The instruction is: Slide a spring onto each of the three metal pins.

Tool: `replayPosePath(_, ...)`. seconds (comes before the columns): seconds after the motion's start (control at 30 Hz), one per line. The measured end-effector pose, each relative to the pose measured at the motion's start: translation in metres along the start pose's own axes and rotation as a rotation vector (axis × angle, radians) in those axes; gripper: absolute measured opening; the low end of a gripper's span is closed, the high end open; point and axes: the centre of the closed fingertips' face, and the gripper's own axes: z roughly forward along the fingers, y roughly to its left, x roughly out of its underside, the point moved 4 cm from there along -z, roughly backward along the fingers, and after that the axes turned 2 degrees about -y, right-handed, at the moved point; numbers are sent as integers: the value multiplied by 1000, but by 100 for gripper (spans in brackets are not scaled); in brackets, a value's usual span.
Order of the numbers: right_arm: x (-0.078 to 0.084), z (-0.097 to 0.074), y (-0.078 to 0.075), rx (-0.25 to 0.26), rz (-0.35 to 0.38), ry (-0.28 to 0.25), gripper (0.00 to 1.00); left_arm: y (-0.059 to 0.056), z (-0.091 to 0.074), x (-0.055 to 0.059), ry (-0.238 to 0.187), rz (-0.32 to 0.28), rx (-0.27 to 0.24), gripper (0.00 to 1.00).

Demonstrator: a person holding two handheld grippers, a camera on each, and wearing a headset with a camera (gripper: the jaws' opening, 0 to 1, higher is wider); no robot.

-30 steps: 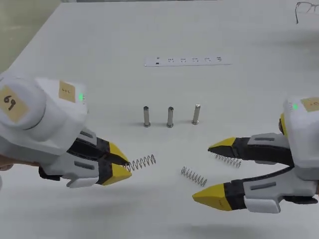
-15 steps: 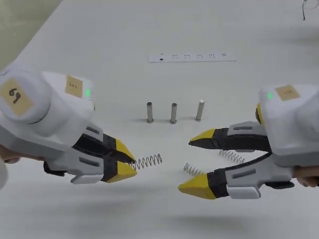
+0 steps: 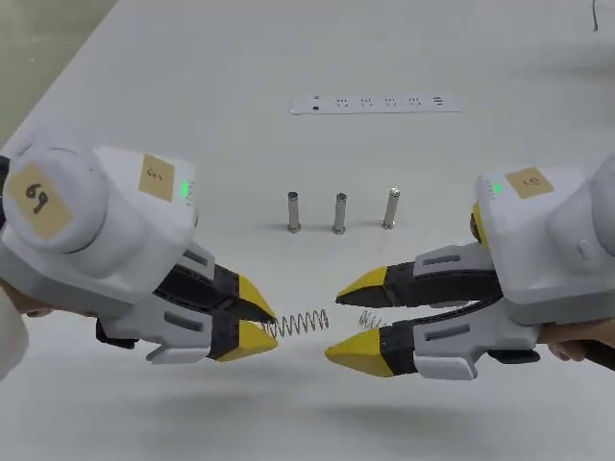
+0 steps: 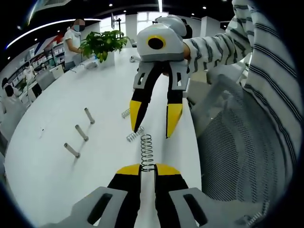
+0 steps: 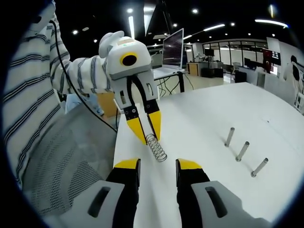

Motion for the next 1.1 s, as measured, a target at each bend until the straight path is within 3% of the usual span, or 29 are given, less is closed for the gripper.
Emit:
replayPosePath(0.33,3,5,7,-51,-28,24,19,-6,3,-1,-4,41,37,2)
replayPosePath(0.53,6,6,5,-53,-40,40,11,-8,5,-3,-14,36,54,2)
replayPosePath(0.8,8,3,3,-67,-64,56,9,-8,7,-4,-22,41,55,2)
replayPosePath(1.0,12,2,3,-64,-148,118,9,-7,9,-6,-37,28,53,2)
replayPosePath(1.1,9,3,2,-54,-150,104,9,-7,10,-5,-35,20,50,1)
